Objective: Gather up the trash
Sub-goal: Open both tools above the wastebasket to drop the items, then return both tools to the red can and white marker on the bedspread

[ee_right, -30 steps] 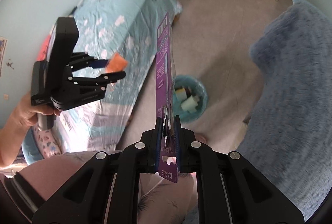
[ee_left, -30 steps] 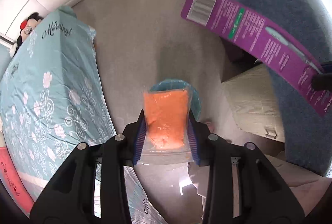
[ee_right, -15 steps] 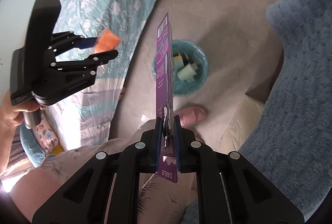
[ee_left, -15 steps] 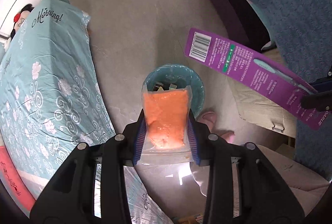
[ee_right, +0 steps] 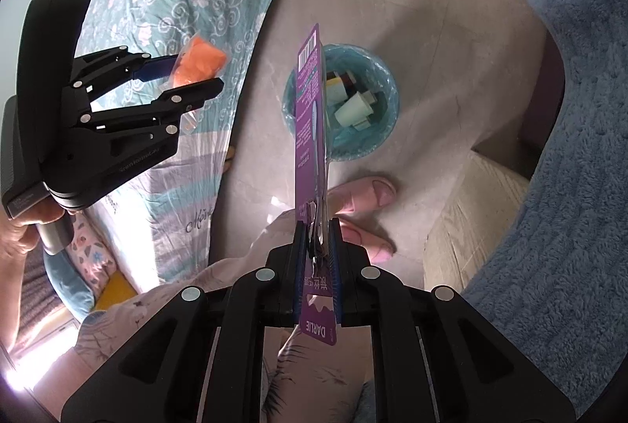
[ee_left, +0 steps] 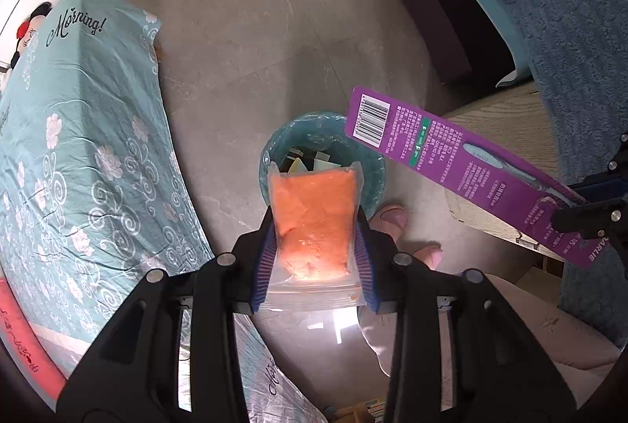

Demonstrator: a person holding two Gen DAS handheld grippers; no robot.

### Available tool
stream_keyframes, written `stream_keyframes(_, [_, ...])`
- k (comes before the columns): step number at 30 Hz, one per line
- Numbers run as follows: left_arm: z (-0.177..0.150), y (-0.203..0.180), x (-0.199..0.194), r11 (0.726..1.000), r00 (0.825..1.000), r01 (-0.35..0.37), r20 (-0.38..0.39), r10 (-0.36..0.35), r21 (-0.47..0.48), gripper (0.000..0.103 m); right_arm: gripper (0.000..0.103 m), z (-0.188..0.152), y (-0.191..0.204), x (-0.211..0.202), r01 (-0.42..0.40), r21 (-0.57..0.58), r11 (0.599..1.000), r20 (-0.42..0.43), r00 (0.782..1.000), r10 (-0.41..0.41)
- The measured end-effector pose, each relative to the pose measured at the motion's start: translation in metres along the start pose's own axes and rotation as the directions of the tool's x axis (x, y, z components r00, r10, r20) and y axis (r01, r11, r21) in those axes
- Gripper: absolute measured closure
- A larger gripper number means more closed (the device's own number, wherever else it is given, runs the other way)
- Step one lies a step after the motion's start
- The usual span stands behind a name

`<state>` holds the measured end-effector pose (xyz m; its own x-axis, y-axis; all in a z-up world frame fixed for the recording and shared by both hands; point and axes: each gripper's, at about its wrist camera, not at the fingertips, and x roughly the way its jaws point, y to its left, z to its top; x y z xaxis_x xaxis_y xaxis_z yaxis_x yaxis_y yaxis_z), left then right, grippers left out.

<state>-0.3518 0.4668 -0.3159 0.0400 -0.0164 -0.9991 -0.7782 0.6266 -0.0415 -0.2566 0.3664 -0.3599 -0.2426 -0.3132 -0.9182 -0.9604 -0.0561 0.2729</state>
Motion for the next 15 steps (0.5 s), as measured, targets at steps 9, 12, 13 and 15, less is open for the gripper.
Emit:
stream_keyframes(9, [0.003,0.001,0.015,1.000,1.000,0.023,-0.016,-0.023,-0.009,0.046,0.052,0.017,-0.001,0.008,-0.035,0.052,0.998,-0.008,0.999,0.035])
stream_keyframes(12, [0.005,0.002,0.013,1.000,1.000,-0.013,0.010,0.013,-0.011,0.038,0.037,0.020,-0.001,-0.003,-0.036,0.060,0.998,0.052,0.998,0.033])
stream_keyframes(13, [0.005,0.002,0.013,1.000,1.000,-0.009,0.008,0.009,-0.011,0.037,0.037,0.020,-0.002,-0.005,-0.057,0.066,0.996,0.059,0.997,0.053])
stream_keyframes(15, [0.004,0.003,0.014,1.000,1.000,-0.011,0.002,0.011,-0.010,0.037,0.038,0.019,-0.005,-0.010,-0.058,0.071,0.996,0.068,0.996,0.053])
